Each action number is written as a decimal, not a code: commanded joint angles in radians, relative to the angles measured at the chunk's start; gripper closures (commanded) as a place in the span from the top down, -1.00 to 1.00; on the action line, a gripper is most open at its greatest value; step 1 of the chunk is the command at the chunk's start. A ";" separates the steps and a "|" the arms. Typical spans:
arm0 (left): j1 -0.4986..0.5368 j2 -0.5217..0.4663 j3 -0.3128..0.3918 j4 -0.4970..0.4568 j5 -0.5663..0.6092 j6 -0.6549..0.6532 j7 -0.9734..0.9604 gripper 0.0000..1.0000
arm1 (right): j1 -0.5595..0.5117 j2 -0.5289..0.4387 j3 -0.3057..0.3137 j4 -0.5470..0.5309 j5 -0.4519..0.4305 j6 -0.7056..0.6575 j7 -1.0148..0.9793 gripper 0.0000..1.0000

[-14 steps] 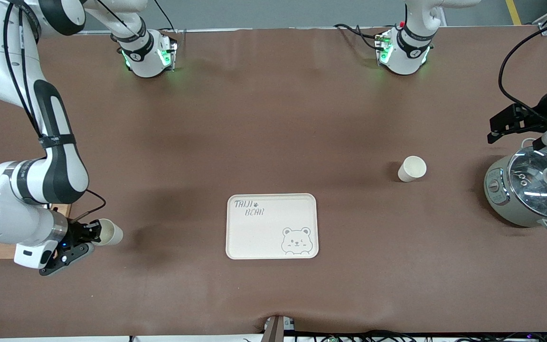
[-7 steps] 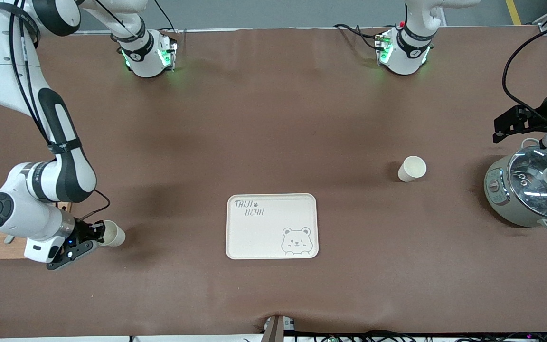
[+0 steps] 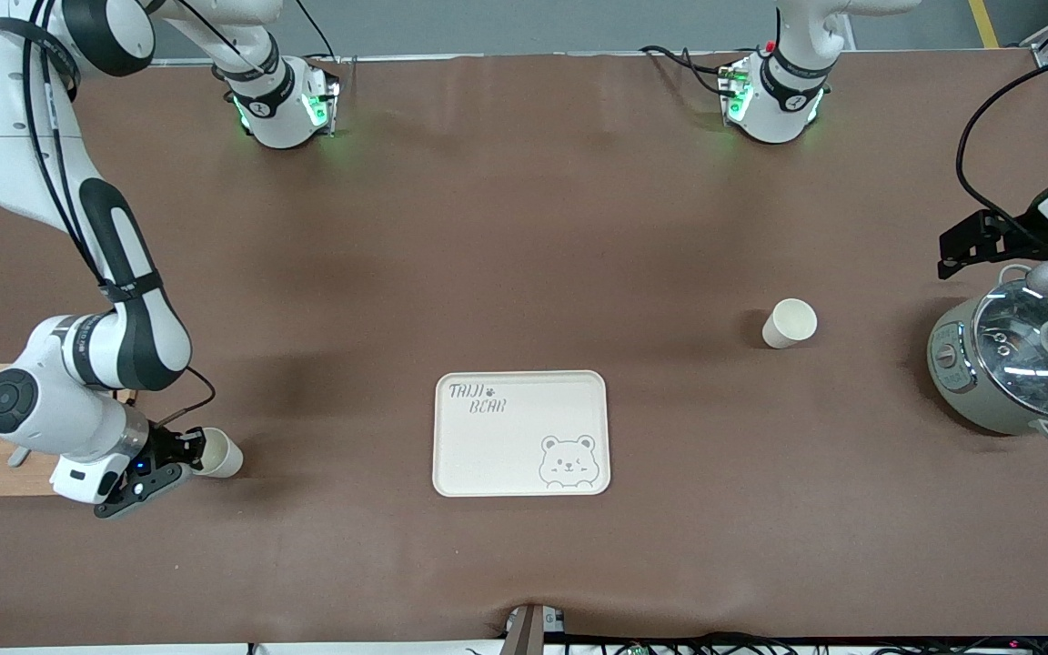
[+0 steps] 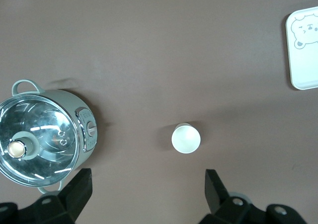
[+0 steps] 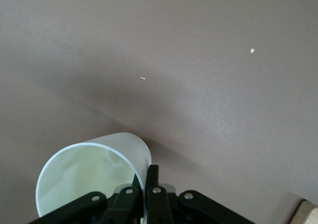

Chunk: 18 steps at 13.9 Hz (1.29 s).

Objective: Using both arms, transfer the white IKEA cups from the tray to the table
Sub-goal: 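Lower the cup beside the cutting board and open the right gripper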

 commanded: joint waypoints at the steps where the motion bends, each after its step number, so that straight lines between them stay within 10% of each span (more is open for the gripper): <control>1: -0.004 -0.001 -0.004 0.001 0.024 -0.012 -0.005 1.00 | -0.024 -0.011 0.026 0.004 -0.017 0.002 0.001 -0.67; 2: -0.004 -0.001 -0.004 0.001 0.024 -0.012 -0.006 1.00 | -0.024 -0.009 0.026 0.004 -0.017 0.002 0.000 0.51; 3: -0.004 -0.001 -0.004 0.001 0.024 -0.012 -0.006 1.00 | -0.026 -0.009 0.026 0.005 -0.015 0.002 0.000 1.00; 18: -0.007 0.009 -0.004 0.004 0.024 -0.012 -0.003 1.00 | 0.005 -0.425 0.035 0.171 0.035 -0.662 0.381 1.00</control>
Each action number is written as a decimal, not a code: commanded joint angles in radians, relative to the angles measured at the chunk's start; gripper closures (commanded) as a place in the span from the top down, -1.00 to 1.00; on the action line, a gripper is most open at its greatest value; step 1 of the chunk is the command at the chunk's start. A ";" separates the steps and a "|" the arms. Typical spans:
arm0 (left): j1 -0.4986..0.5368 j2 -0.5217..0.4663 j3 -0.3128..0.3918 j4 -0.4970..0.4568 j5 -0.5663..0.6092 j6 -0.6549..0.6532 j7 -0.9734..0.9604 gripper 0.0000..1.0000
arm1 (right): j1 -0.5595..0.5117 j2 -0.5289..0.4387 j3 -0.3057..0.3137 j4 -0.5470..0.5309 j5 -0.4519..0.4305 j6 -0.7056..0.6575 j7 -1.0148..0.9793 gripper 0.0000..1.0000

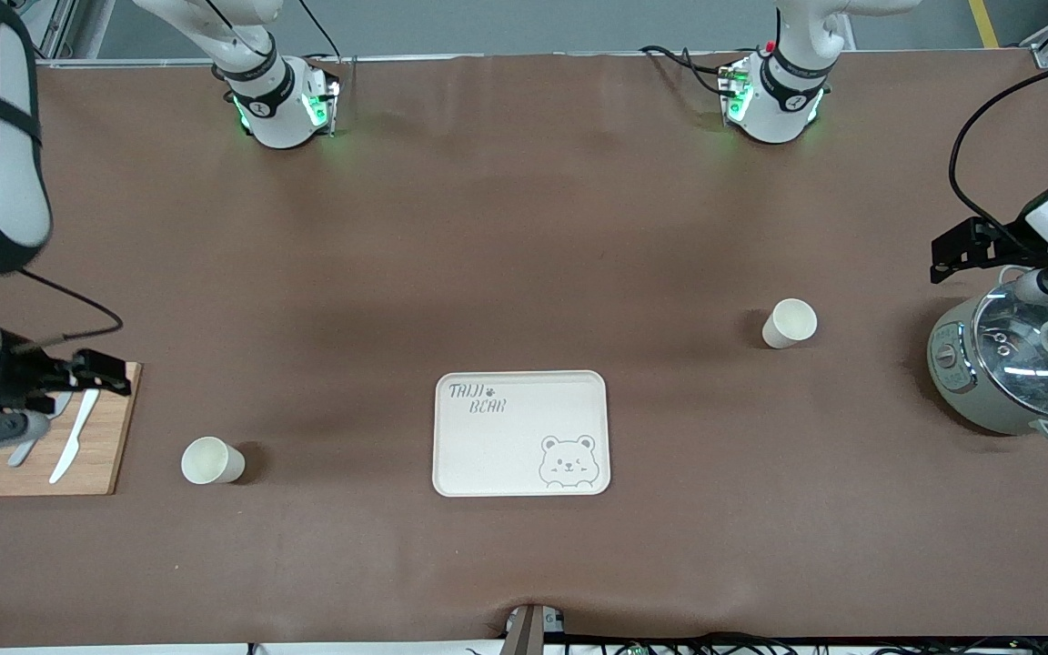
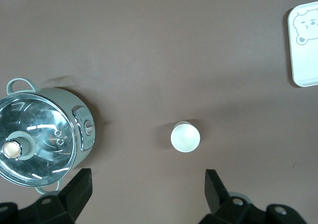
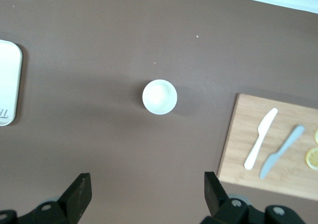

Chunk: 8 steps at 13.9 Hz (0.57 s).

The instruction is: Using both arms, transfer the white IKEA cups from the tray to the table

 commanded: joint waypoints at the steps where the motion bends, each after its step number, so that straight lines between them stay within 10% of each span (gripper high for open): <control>1: -0.004 -0.002 -0.002 0.007 0.024 -0.010 -0.005 1.00 | -0.016 -0.075 -0.007 -0.041 0.050 -0.043 0.042 1.00; 8: -0.004 -0.002 -0.001 0.009 0.026 -0.010 -0.001 1.00 | -0.023 -0.301 -0.009 -0.250 0.114 -0.100 0.183 1.00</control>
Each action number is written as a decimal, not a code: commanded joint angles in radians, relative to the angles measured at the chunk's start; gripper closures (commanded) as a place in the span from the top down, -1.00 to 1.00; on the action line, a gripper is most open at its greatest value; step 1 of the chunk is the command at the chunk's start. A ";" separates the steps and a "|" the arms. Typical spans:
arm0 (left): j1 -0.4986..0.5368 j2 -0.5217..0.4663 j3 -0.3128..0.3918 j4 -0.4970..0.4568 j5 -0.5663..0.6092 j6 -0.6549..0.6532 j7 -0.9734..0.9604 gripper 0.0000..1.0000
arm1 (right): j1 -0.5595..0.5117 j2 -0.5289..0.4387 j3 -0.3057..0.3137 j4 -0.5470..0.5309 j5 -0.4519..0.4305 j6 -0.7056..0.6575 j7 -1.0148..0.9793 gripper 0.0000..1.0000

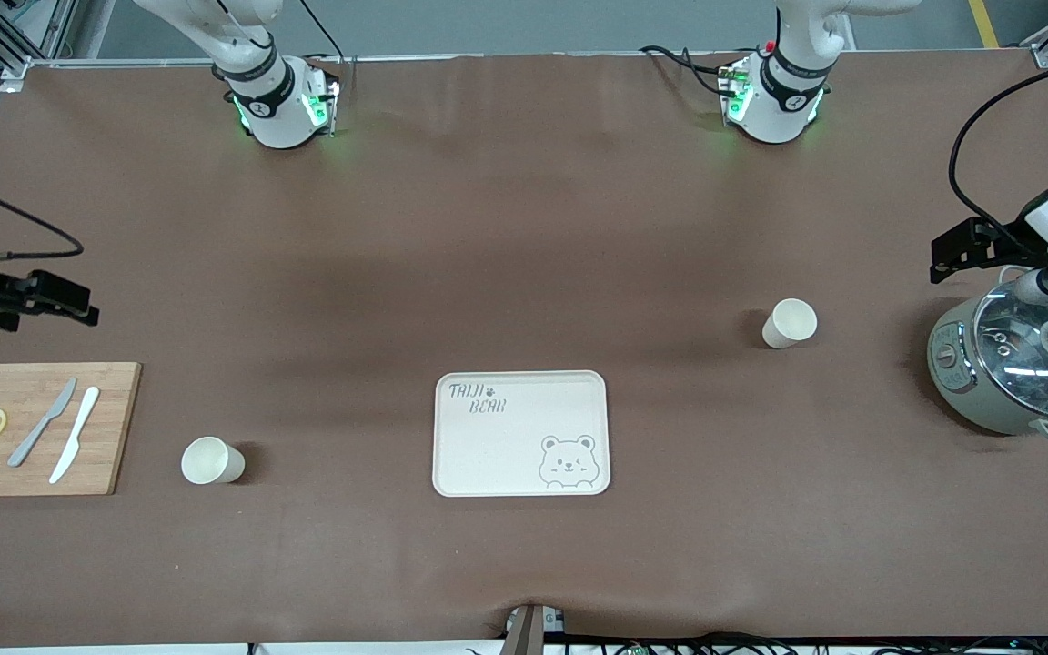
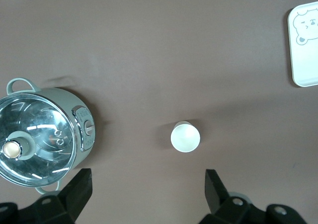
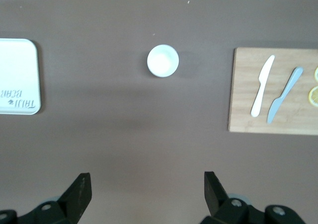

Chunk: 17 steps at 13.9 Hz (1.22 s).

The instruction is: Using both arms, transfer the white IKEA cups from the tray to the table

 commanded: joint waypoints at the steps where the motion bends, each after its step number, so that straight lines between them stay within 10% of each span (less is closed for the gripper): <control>1: -0.004 -0.002 -0.001 0.009 0.026 -0.010 -0.001 1.00 | -0.012 -0.147 0.001 -0.161 0.041 0.032 0.027 1.00; 17: -0.003 0.008 -0.002 0.007 0.024 -0.010 -0.005 1.00 | -0.061 -0.484 -0.007 -0.485 0.033 0.130 -0.149 1.00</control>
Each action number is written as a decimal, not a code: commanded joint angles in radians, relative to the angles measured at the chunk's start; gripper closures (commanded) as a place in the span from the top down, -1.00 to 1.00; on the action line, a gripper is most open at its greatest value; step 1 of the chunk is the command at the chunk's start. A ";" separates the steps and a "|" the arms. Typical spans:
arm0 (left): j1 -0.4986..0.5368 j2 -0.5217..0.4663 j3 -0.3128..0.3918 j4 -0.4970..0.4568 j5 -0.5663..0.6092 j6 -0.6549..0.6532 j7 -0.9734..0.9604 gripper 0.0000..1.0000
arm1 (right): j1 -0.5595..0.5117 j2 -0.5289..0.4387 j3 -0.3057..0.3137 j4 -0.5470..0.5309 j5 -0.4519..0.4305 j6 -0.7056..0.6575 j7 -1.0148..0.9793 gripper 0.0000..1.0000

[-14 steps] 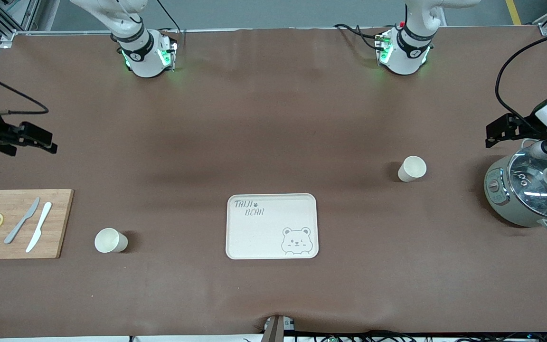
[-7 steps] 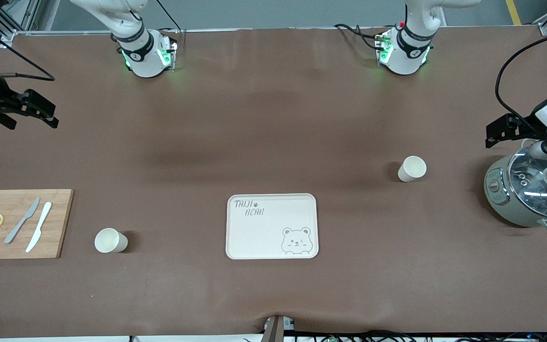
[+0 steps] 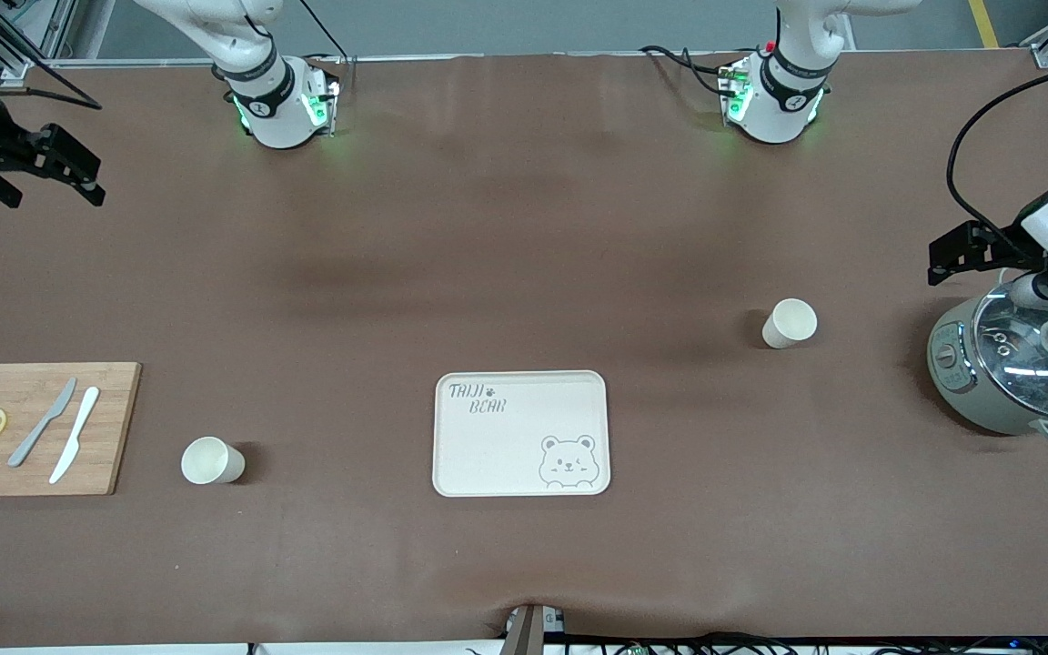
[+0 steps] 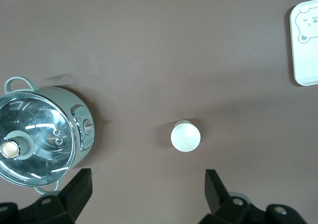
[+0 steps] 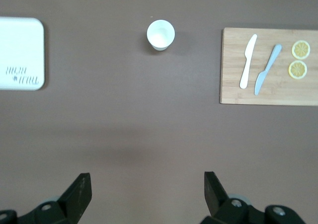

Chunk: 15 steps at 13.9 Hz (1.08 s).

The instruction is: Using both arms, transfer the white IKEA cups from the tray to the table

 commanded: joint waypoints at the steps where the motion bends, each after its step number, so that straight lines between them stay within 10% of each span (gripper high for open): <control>1: -0.003 0.001 -0.001 0.010 0.024 -0.010 -0.005 1.00 | -0.051 -0.022 0.004 -0.024 0.009 0.025 -0.080 1.00; 15: 0.006 -0.028 -0.001 0.014 -0.001 0.008 -0.008 1.00 | -0.071 0.024 0.005 0.080 0.014 0.005 -0.077 1.00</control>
